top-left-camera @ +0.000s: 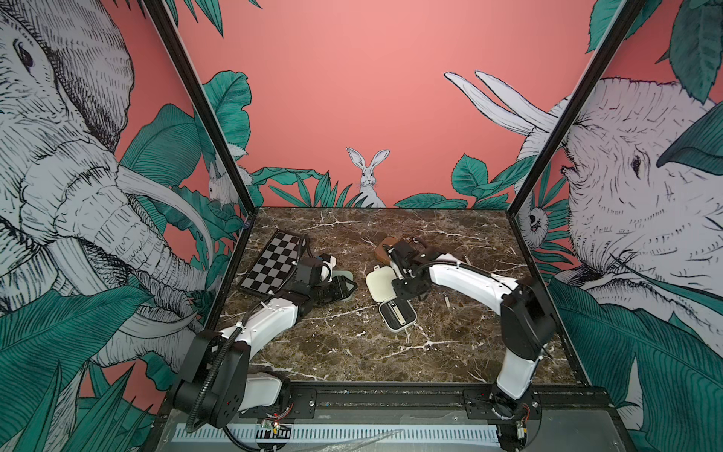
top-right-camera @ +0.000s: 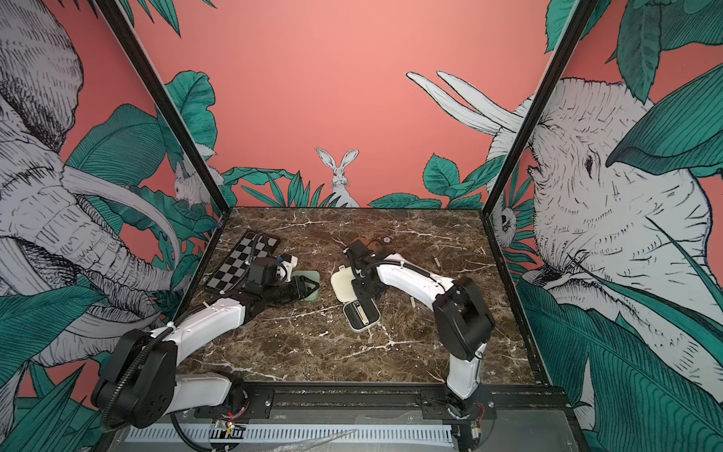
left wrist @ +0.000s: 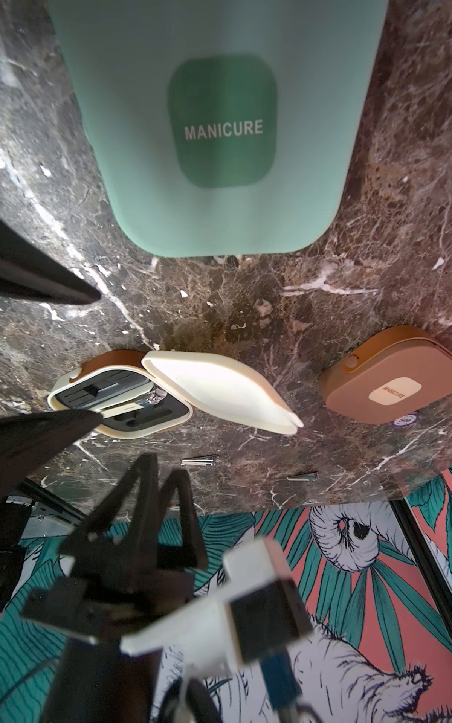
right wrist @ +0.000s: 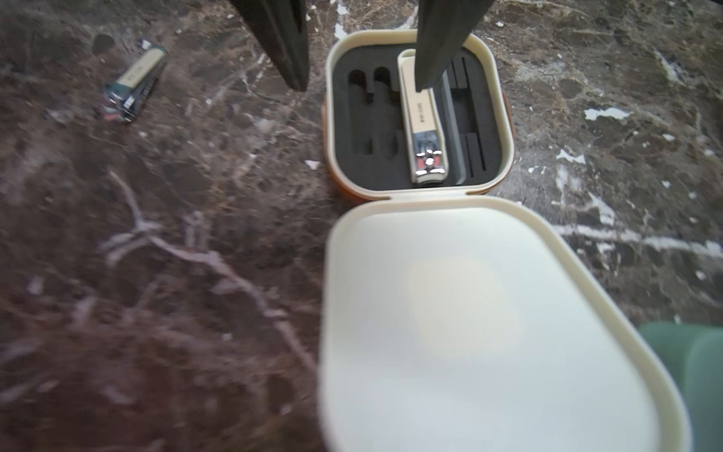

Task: Organize nail clipper sets
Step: Place the nail clipper in the storage box, then pick up the nail clipper from the center of the board.

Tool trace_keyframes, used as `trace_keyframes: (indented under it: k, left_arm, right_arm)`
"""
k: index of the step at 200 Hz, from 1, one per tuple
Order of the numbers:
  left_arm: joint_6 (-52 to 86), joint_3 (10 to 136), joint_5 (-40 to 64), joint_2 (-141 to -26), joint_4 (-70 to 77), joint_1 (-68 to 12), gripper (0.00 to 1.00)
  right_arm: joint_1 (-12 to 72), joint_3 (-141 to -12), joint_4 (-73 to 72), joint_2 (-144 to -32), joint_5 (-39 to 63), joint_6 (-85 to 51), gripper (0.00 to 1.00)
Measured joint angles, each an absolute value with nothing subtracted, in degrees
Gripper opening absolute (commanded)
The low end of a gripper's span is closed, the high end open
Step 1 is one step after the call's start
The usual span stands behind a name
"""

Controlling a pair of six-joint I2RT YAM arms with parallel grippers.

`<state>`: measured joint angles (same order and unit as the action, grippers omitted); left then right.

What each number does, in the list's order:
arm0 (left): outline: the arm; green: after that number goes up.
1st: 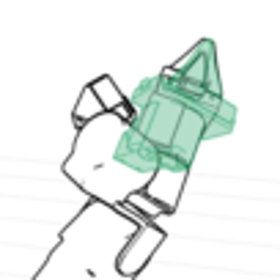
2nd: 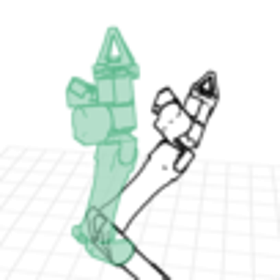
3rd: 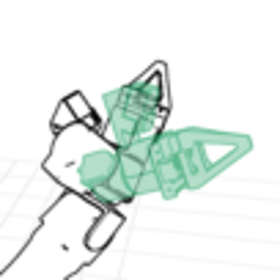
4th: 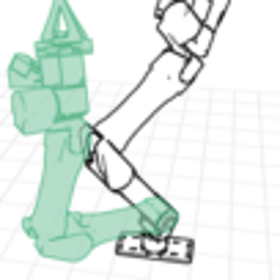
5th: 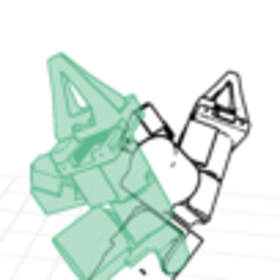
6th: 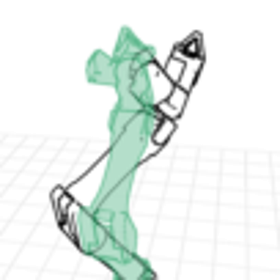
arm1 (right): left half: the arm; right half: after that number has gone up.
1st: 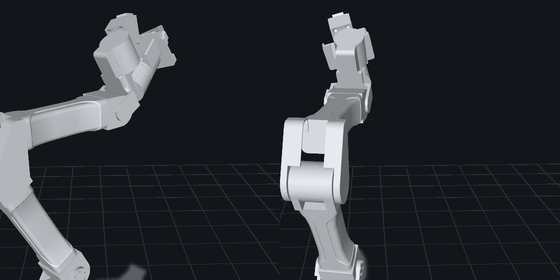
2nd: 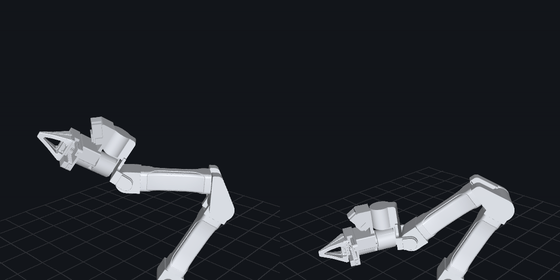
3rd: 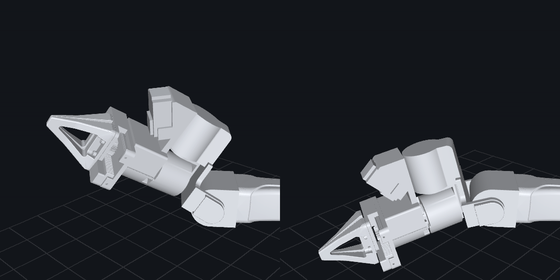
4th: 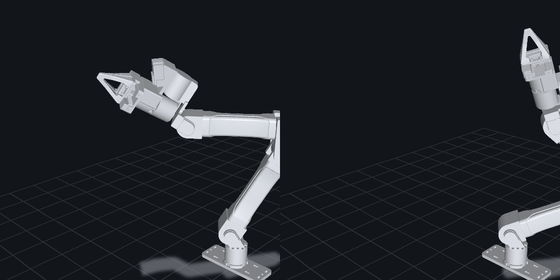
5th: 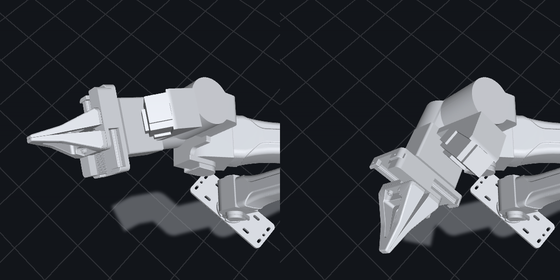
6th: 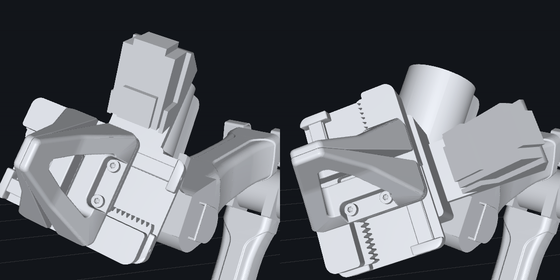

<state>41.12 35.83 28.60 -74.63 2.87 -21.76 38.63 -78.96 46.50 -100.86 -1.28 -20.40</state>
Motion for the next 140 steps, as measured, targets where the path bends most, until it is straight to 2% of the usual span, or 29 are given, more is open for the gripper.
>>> trace_keyframes:
  k: [23,52,103,140]
  left_arm:
    - [41.1,35.9,28.5,-74.6,2.9,-22.1,0.47]
    - [41.1,35.9,28.4,-74.6,2.9,-23.1,0.47]
    - [41.2,36.4,28.4,-75.2,2.9,-23.6,0.47]
    - [41.2,36.5,28.4,-75.5,2.9,-23.6,0.46]
  right_arm:
    - [28.6,-75.1,45.0,-95.9,-3.1,-20.3,0.47]
    - [18.3,-72.6,44.7,-97.2,-4.1,-18.9,0.46]
    - [19.0,-70.2,45.4,-101.6,-0.9,-17.3,0.43]
    - [19.1,-68.7,45.1,-103.7,0.3,-17.3,0.37]
